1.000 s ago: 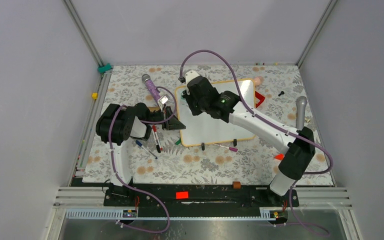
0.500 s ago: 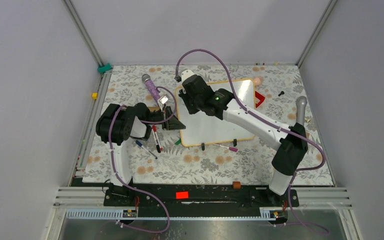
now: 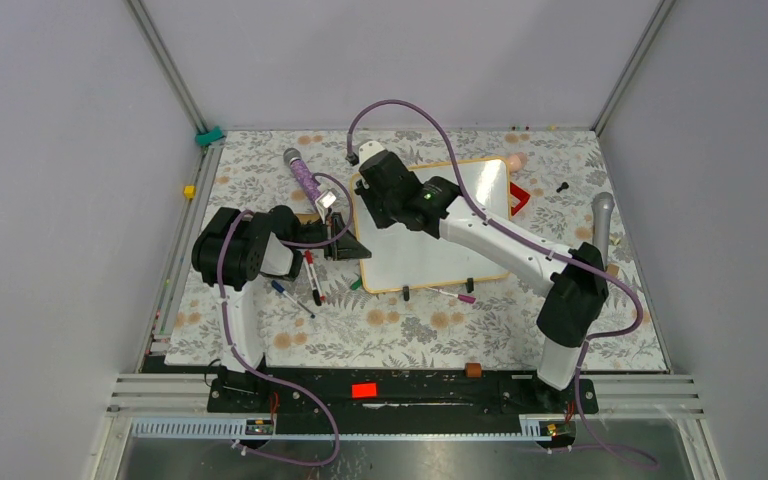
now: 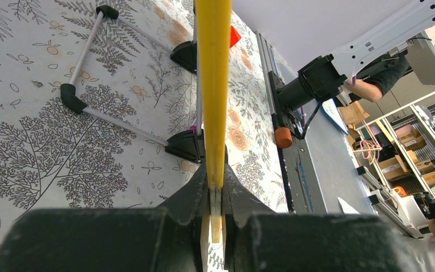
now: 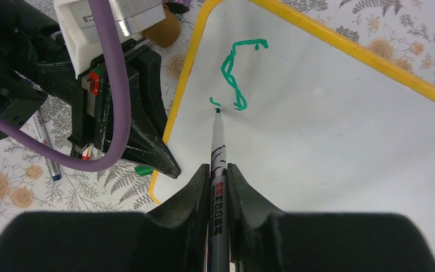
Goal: Write a sentence on the whiteboard
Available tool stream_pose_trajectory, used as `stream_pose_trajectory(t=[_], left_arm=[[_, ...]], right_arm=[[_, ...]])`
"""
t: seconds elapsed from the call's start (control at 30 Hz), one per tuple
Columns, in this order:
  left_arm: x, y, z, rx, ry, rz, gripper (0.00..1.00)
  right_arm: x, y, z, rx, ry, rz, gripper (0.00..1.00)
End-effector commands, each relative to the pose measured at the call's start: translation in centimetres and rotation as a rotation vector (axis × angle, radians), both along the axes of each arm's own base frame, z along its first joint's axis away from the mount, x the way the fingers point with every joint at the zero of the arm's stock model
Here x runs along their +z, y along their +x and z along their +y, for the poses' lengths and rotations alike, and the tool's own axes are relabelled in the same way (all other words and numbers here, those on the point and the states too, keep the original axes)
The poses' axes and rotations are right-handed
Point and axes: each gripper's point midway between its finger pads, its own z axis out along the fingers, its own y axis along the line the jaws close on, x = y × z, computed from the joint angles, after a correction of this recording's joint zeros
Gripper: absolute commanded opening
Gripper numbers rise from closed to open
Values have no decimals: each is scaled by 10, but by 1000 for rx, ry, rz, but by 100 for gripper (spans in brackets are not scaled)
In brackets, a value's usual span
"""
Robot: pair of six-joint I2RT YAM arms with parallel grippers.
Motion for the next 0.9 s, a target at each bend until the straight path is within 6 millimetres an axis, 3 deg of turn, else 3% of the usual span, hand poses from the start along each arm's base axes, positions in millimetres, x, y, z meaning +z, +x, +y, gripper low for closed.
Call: stream_pose_trajectory(t=[0.0,0.4,0.87], left_arm=[[0,-9,3,-67,2,-22,0],[0,-10,2,-68,2,-20,0],[0,-9,3,-59,2,-9,0]], right_arm=[[17,10,-4,-38,-33,-67,0],[21,11,-12,-60,-57,-86,0],[62,2,-5,-16,89,-134,0]])
